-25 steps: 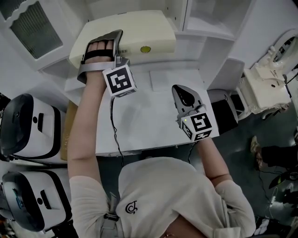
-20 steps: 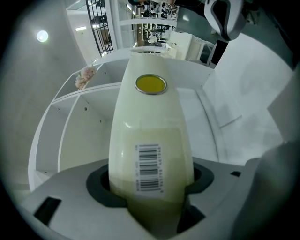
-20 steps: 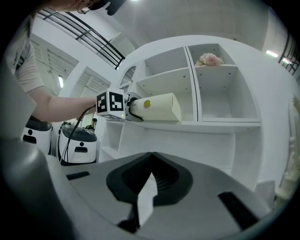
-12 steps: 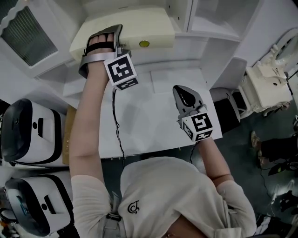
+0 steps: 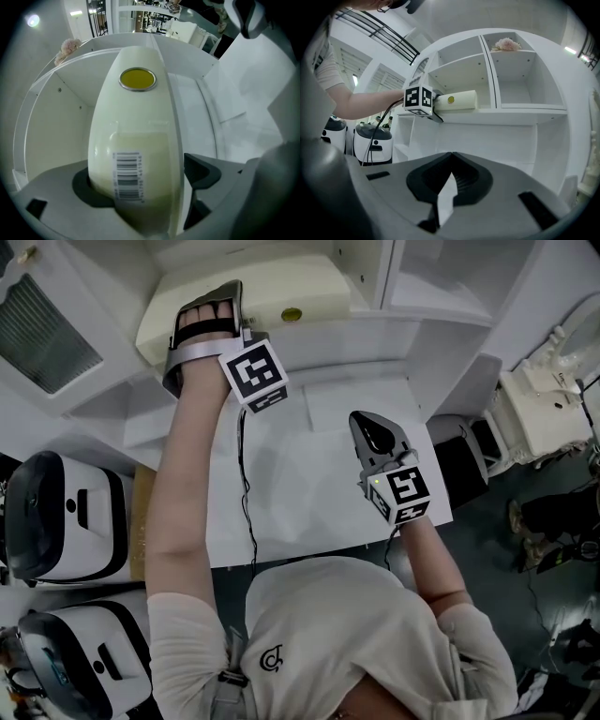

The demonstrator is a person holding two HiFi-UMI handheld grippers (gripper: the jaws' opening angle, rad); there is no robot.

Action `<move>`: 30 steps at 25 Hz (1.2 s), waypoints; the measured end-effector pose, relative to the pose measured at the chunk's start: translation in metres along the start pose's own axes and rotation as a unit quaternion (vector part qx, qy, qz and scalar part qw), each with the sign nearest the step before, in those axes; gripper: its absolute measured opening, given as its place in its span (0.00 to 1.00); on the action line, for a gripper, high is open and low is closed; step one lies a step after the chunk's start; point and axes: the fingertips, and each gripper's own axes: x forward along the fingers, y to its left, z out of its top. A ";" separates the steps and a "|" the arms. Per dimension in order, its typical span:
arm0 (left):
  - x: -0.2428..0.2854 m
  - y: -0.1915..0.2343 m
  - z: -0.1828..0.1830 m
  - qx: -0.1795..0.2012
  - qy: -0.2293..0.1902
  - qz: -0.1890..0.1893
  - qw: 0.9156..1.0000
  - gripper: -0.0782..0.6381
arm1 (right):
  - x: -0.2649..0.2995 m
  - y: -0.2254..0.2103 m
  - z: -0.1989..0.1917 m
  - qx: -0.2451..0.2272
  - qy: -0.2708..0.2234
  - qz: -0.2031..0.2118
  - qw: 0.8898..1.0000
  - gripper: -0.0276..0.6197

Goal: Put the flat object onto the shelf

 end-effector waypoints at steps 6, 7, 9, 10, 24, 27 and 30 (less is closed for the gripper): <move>0.020 0.002 -0.001 0.001 0.002 -0.002 1.000 0.77 | 0.012 -0.003 -0.004 0.004 0.003 -0.001 1.000 0.06; 0.021 0.002 -0.002 0.002 0.000 -0.001 1.000 0.77 | 0.013 -0.003 -0.005 0.005 0.004 -0.002 1.000 0.06; 0.022 0.003 -0.002 0.002 -0.001 0.002 1.000 0.77 | 0.015 -0.003 -0.006 0.005 0.005 -0.002 1.000 0.05; 0.022 0.003 -0.002 0.002 -0.001 0.003 1.000 0.77 | 0.015 -0.003 -0.006 0.005 0.006 -0.003 1.000 0.06; -0.009 0.017 0.002 -0.008 -0.045 0.050 0.998 0.82 | -0.002 0.004 0.002 -0.004 0.005 -0.009 1.000 0.06; -0.029 0.021 0.002 -0.041 -0.060 0.062 0.995 0.82 | -0.007 0.012 0.003 -0.006 0.005 -0.003 1.000 0.06; -0.050 0.017 0.004 -0.089 -0.088 0.057 0.990 0.82 | -0.014 0.021 0.002 -0.009 0.006 0.005 1.000 0.06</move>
